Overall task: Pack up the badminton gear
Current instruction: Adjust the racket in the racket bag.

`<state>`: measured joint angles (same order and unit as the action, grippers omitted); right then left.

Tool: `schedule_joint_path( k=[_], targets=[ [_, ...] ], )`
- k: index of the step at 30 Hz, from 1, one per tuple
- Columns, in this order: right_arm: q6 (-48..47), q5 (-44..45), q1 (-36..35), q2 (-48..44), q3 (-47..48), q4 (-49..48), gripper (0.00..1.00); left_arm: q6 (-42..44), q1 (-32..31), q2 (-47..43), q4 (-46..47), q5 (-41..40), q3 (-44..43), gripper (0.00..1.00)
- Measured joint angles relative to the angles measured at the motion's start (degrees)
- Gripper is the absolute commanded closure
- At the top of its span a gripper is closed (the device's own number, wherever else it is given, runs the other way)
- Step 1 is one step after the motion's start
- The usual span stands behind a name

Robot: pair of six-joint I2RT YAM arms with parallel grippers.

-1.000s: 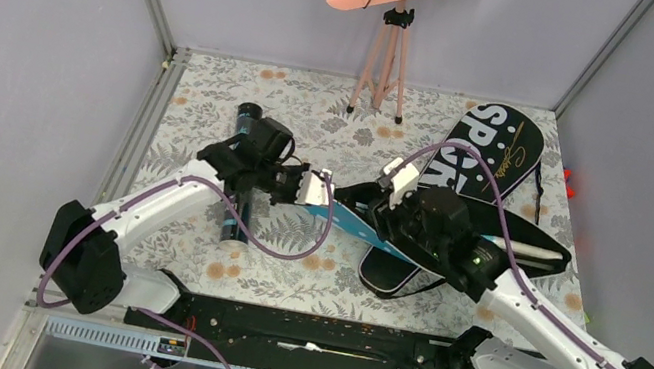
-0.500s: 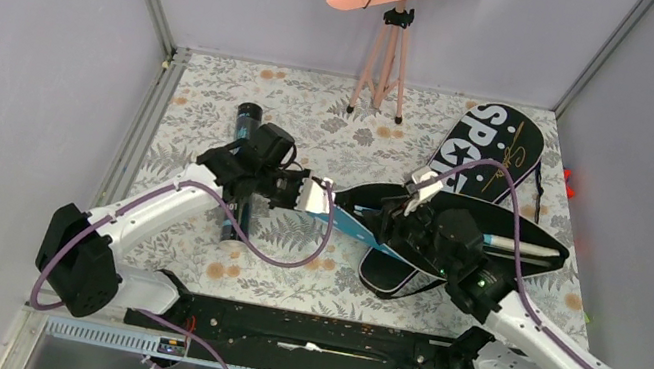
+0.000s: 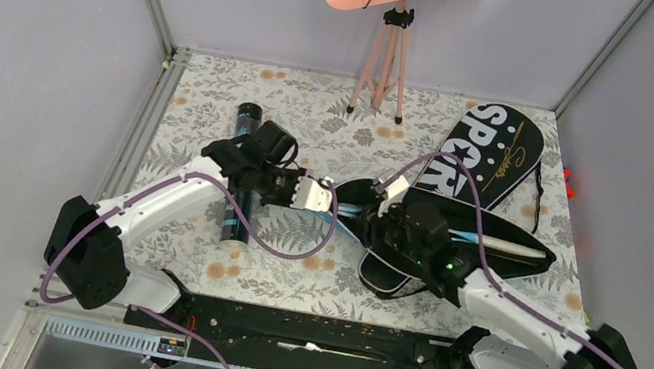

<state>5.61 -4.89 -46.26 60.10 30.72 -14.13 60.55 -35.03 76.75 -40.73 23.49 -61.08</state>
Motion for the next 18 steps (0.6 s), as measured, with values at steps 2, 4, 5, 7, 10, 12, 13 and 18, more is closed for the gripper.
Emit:
schedule_joint_path(
  k=[2, 4, 5, 7, 10, 12, 13, 18],
  targets=[
    [-0.8, -0.8, -0.7, 4.6, 1.1, -2.8, 0.62, 0.7, 0.7, 0.7, -1.2, -2.6, 0.0, 1.00],
    [-1.7, -0.7, -1.6, 9.5, 2.9, -5.2, 0.62, 1.7, 1.2, 1.4, -2.6, -6.1, 0.0, 1.00],
    [-2.1, -0.6, -1.9, 11.7, 3.6, -6.6, 0.62, 2.0, 1.4, 1.5, -3.1, -7.5, 0.0, 1.00],
    [-2.6, -0.4, -2.1, 15.8, 4.5, -10.0, 0.56, 2.4, 1.6, 1.7, -4.0, -10.2, 0.0, 1.00],
    [-2.6, 0.6, -2.4, 18.9, 4.9, -13.9, 0.51, 2.3, 1.7, 1.8, -4.6, -12.4, 0.2, 1.00],
    [-2.3, 2.4, -3.1, 19.1, 4.8, -15.5, 0.51, 2.2, 1.7, 1.8, -4.4, -12.8, 0.4, 1.00],
    [-2.3, 3.1, -3.5, 18.7, 4.5, -16.0, 0.47, 2.2, 1.7, 1.8, -4.4, -12.8, 0.4, 1.00],
    [-1.7, 5.8, -4.8, 15.6, 0.5, -14.5, 0.35, 1.4, 0.7, 1.4, -2.3, -10.7, 0.4, 1.00]
  ],
)
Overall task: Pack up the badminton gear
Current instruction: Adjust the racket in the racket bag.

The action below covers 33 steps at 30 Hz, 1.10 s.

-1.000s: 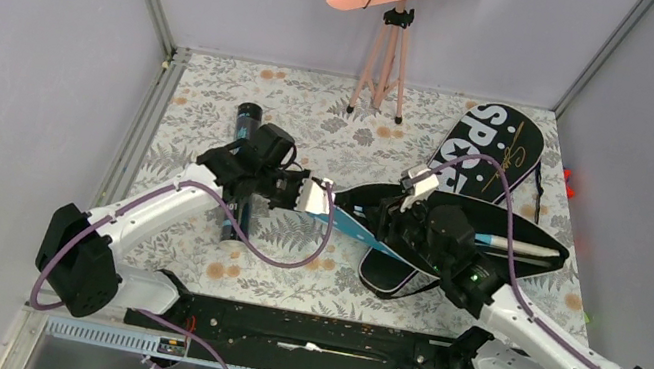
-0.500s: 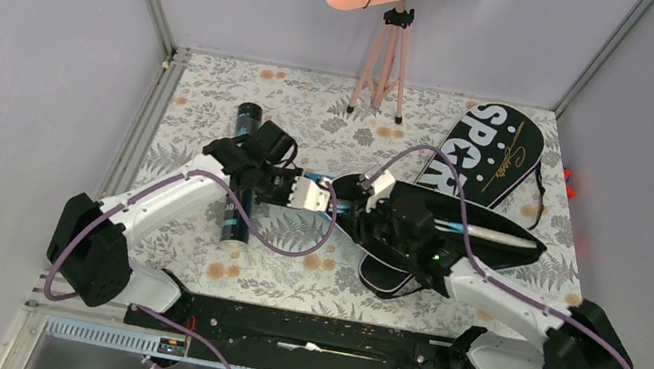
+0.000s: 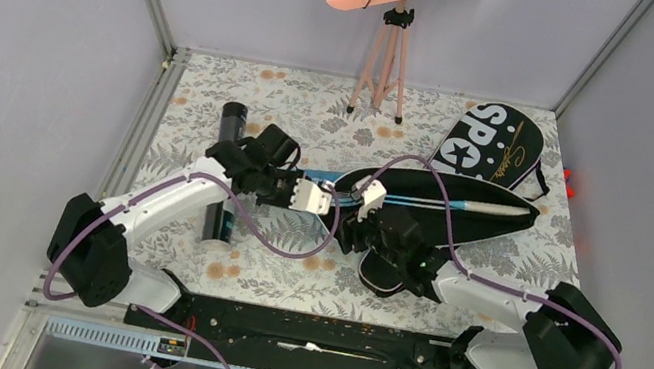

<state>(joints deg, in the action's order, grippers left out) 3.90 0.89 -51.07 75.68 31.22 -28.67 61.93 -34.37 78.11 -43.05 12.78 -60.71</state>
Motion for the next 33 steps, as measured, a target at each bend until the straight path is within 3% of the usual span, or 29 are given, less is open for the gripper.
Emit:
schedule_joint_path(
  k=[9, 15, 24, 26, 27, 33],
  targets=[
    [-0.7, 2.6, -0.5, -13.3, -3.0, 6.1, 0.33, -1.2, -0.9, -0.5, 1.1, 3.3, -0.1, 1.00],
    [-0.2, 2.1, -1.0, -16.3, -2.9, 5.8, 0.50, -4.7, -0.9, 0.8, -1.3, 6.8, -4.0, 1.00],
    [7.1, 3.0, -1.0, -14.0, -1.2, 4.6, 0.57, -6.5, -0.9, 3.9, -4.1, 9.4, -7.9, 1.00],
    [9.1, 3.3, -1.0, -14.0, -1.2, 3.6, 0.81, -6.5, -0.9, 4.0, -4.2, 9.6, -7.9, 1.00],
    [10.2, 3.8, -1.0, -14.0, -1.2, 3.2, 0.85, -6.5, -0.9, 4.0, -4.2, 9.6, -7.9, 1.00],
    [14.4, 4.5, -1.0, -11.2, 1.7, 3.6, 0.85, -6.5, -0.6, 4.0, -4.2, 9.7, -8.0, 1.00]
  ],
)
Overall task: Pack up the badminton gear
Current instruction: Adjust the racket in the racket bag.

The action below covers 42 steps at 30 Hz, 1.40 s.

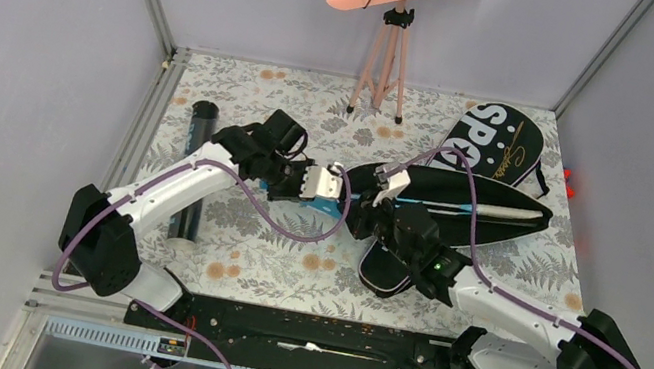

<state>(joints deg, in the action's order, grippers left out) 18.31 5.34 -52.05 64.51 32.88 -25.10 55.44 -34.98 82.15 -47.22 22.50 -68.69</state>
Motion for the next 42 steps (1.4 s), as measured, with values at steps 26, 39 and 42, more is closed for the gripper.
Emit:
schedule_joint_path(
  k=[26, 39, 42],
  targets=[
    [-25.6, -3.1, -0.1, -1.3, 1.1, 2.5, 0.54, 5.2, 0.1, 0.5, -3.1, 1.6, -0.7, 1.00],
    [-32.9, -7.8, 0.9, 4.5, 13.1, 16.6, 0.31, 9.5, 2.9, 0.4, -3.0, 1.4, -1.7, 1.00],
    [-37.8, -7.2, 0.9, -1.7, 15.4, 27.2, 0.20, 12.9, 4.4, 0.3, -3.7, 0.2, -2.1, 1.00]
  ],
)
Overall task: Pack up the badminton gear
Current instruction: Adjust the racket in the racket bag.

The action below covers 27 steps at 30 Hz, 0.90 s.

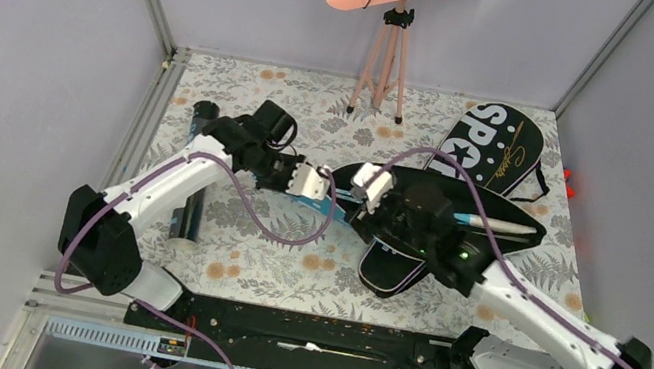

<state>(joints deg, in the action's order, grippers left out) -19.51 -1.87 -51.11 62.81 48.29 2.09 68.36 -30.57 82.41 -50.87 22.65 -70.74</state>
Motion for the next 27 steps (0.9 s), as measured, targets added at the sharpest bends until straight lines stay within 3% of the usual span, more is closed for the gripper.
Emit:
schedule_joint_path(
  k=[4, 7, 12, 14, 17, 18, 21, 22, 23, 26, 27],
  targets=[
    [-6.9, 1.7, 1.9, -8.2, 1.7, 7.1, 0.16, 6.2, 1.2, -1.8, -2.6, -1.7, 0.2, 1.00],
    [-10.2, 0.4, 7.5, -8.6, 4.0, 10.9, 0.16, 9.4, 1.4, -4.2, -4.2, -1.6, 0.9, 1.00],
    [-15.6, -3.0, 13.1, 1.0, 10.7, 17.2, 0.17, 13.2, 1.4, -7.0, -6.2, -0.4, 1.0, 1.00],
    [-17.1, -4.3, 13.8, 6.3, 13.4, 20.0, 0.21, 14.3, 1.4, -7.4, -6.7, 0.4, 1.0, 1.00],
    [-18.9, -7.8, 15.6, 14.0, 18.9, 25.2, 0.36, 15.3, 1.4, -7.5, -6.7, 1.8, 1.0, 1.00],
    [-19.3, -8.9, 16.1, 16.1, 20.8, 26.9, 0.45, 15.4, 1.4, -7.5, -6.7, 2.2, 1.0, 1.00],
    [-19.6, -13.0, 16.9, 20.8, 26.0, 32.0, 0.86, 14.6, 1.4, -7.5, -5.9, 2.5, 1.0, 1.00],
    [-19.6, -14.3, 16.9, 21.6, 27.0, 33.3, 0.94, 13.8, 1.4, -7.5, -5.2, 2.5, 1.0, 1.00],
    [-18.9, -15.6, 16.9, 22.0, 27.8, 34.5, 1.00, 12.9, 1.4, -7.5, -4.3, 2.4, 1.0, 0.94],
    [-15.5, -17.9, 17.4, 22.1, 29.4, 36.4, 1.00, 8.9, 1.7, -7.6, -1.5, 2.0, 1.0, 0.78],
    [-12.9, -18.1, 17.6, 22.1, 29.8, 36.2, 1.00, 6.8, 1.7, -7.7, -0.1, 1.6, 1.0, 0.69]
  ],
)
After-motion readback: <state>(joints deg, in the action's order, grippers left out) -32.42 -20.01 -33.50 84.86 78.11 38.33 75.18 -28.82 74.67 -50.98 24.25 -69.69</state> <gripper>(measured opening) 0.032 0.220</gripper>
